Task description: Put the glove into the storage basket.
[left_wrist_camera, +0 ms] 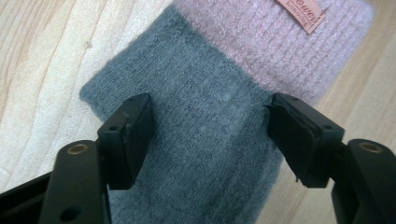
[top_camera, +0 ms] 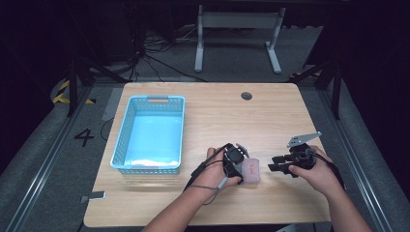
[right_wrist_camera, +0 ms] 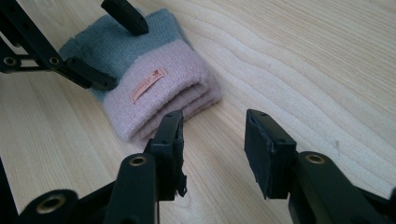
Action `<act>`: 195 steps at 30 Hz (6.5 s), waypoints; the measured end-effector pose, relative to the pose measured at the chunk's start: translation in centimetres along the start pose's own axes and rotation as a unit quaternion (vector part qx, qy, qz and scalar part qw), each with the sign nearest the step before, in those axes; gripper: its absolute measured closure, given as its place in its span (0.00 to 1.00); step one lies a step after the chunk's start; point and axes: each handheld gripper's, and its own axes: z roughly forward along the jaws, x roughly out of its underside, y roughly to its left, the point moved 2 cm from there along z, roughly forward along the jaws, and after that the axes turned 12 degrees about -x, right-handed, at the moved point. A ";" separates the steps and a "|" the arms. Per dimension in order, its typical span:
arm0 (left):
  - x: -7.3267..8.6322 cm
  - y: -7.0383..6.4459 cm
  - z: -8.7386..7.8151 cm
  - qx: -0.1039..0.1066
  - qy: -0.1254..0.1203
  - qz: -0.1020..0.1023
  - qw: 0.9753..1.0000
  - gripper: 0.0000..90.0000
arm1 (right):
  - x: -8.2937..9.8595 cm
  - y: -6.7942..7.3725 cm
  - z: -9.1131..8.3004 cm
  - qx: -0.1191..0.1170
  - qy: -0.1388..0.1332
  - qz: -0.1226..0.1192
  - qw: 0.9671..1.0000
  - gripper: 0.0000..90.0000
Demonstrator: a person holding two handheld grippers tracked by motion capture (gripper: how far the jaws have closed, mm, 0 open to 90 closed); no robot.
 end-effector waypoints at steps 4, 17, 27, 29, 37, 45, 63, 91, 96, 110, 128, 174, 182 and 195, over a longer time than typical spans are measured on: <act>0.0 -0.4 0.0 -0.018 0.001 0.005 1.000 0.41 | 0.0 0.0 0.0 0.000 -0.001 -0.003 1.000 0.65; 0.1 -1.3 -0.4 -0.029 -0.009 0.021 0.999 0.76 | -0.1 -0.3 -0.4 0.009 -0.019 -0.009 1.000 0.66; 0.1 -0.5 -1.5 0.001 -0.016 0.019 1.000 0.87 | 0.0 -0.5 -0.8 0.009 -0.029 -0.007 1.000 0.67; 0.2 -0.4 -2.1 0.006 -0.020 0.018 1.000 0.88 | 0.1 -0.5 -0.9 0.010 -0.029 -0.006 1.000 0.67; 0.2 0.2 -5.2 0.014 -0.038 0.027 0.999 0.88 | 0.2 -0.6 -1.2 0.011 -0.032 -0.001 0.999 0.67; 0.7 1.9 -7.9 0.001 -0.053 0.017 0.998 0.88 | 0.2 -1.0 -1.1 0.011 -0.031 0.002 0.999 0.67; 3.7 7.6 -13.9 -0.037 -0.087 -0.029 0.995 0.88 | -0.7 -1.4 0.1 0.001 -0.018 -0.003 1.000 0.67; 11.4 18.5 -16.8 -0.095 -0.065 -0.108 0.988 0.89 | -0.4 -1.5 1.1 0.001 -0.008 0.011 1.000 0.66; 12.4 20.4 -16.3 -0.093 -0.055 -0.110 0.988 0.89 | -0.2 -1.5 1.1 0.002 -0.005 0.014 1.000 0.66; 14.8 23.0 -11.9 -0.089 -0.016 -0.132 0.987 0.89 | -0.1 -1.3 1.5 0.000 -0.005 0.010 1.000 0.65; 15.7 23.4 -7.7 -0.075 0.011 -0.136 0.988 0.90 | 0.0 -1.0 1.8 -0.001 0.000 0.007 1.000 0.65; 15.9 21.0 -8.6 -0.091 0.011 -0.143 0.985 0.60 | -0.3 -0.9 1.7 -0.005 -0.002 -0.006 1.000 0.60; 15.0 18.2 -11.8 -0.073 -0.033 -0.131 0.988 0.59 | -0.5 -1.0 2.0 -0.005 0.003 -0.007 1.000 0.60; 12.2 9.5 -14.9 -0.015 -0.107 -0.074 0.991 0.56 | -0.2 -0.9 1.9 -0.008 0.007 -0.007 1.000 0.60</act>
